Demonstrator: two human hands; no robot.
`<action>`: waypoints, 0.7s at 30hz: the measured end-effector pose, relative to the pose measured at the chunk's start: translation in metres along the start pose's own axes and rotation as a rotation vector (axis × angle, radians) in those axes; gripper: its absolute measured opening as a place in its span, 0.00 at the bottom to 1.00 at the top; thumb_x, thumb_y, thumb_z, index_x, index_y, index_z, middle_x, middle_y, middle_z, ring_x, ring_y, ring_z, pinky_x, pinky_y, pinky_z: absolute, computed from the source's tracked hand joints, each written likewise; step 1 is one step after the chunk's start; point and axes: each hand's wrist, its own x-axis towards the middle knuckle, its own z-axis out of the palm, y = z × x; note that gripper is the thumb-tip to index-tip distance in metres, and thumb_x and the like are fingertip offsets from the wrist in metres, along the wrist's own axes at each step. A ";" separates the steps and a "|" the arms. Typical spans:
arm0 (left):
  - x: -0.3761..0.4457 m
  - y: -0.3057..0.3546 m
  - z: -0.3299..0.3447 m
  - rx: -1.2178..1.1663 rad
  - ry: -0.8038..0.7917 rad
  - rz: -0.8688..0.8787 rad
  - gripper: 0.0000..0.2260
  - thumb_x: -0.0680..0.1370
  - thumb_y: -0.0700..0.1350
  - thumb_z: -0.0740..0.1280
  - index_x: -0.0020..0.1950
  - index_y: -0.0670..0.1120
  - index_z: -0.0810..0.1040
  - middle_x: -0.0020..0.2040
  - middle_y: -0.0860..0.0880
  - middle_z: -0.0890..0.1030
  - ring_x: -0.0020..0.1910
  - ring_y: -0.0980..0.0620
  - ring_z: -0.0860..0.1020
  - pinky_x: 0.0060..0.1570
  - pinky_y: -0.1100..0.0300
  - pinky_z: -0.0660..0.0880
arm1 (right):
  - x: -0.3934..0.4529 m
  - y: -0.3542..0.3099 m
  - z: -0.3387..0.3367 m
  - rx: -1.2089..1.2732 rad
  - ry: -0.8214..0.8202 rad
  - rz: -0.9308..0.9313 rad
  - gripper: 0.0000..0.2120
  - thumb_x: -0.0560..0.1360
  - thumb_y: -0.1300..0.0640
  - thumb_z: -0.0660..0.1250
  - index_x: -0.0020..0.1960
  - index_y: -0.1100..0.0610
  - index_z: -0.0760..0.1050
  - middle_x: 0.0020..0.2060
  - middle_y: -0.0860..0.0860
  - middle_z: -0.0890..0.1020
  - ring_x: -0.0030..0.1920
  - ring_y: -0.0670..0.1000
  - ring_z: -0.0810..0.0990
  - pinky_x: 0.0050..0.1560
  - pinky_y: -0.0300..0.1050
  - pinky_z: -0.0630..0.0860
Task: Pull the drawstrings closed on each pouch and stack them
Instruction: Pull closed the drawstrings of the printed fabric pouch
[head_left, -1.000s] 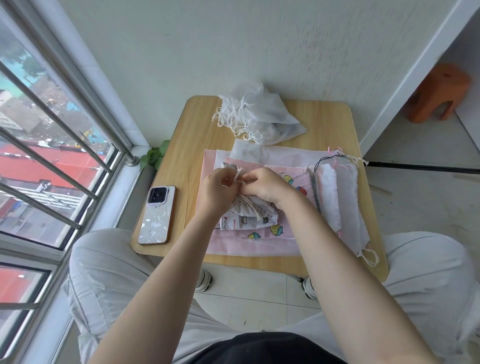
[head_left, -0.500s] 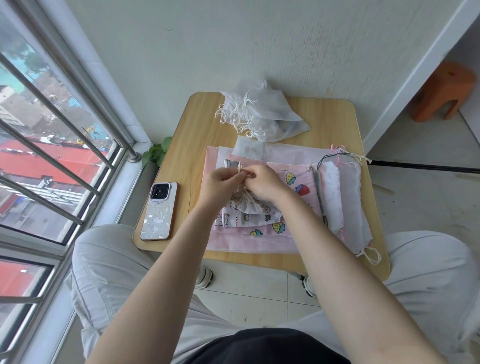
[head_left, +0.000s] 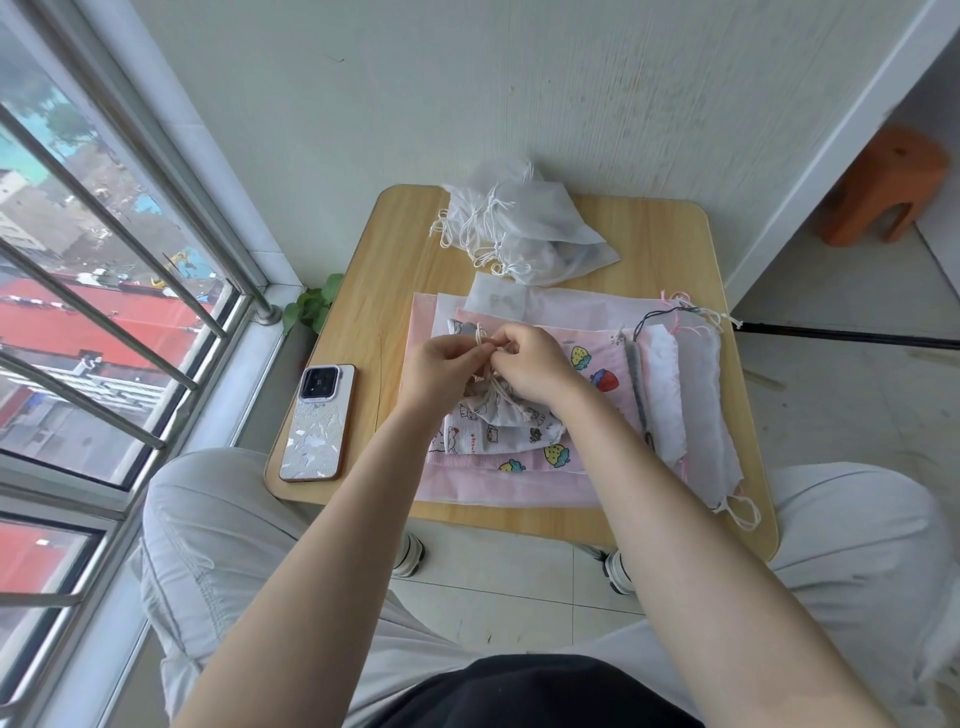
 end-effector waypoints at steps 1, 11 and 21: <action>0.001 -0.001 0.000 0.008 0.003 -0.003 0.07 0.76 0.42 0.73 0.38 0.44 0.83 0.31 0.47 0.77 0.29 0.51 0.74 0.32 0.59 0.72 | 0.000 0.000 -0.001 0.001 -0.005 0.014 0.06 0.76 0.60 0.64 0.50 0.58 0.79 0.36 0.47 0.79 0.39 0.44 0.76 0.40 0.39 0.70; 0.004 -0.005 -0.006 0.027 0.039 -0.030 0.08 0.76 0.43 0.72 0.45 0.37 0.82 0.31 0.49 0.78 0.27 0.55 0.74 0.29 0.63 0.72 | 0.005 0.004 -0.023 -0.133 -0.134 0.053 0.13 0.71 0.64 0.67 0.54 0.56 0.83 0.43 0.46 0.82 0.46 0.46 0.79 0.47 0.40 0.74; 0.004 -0.006 -0.006 0.001 0.025 -0.035 0.07 0.78 0.43 0.70 0.44 0.39 0.79 0.32 0.49 0.78 0.28 0.56 0.75 0.29 0.64 0.73 | 0.002 0.008 -0.023 -0.106 -0.193 0.059 0.07 0.73 0.56 0.64 0.43 0.58 0.76 0.39 0.52 0.80 0.39 0.49 0.76 0.42 0.47 0.72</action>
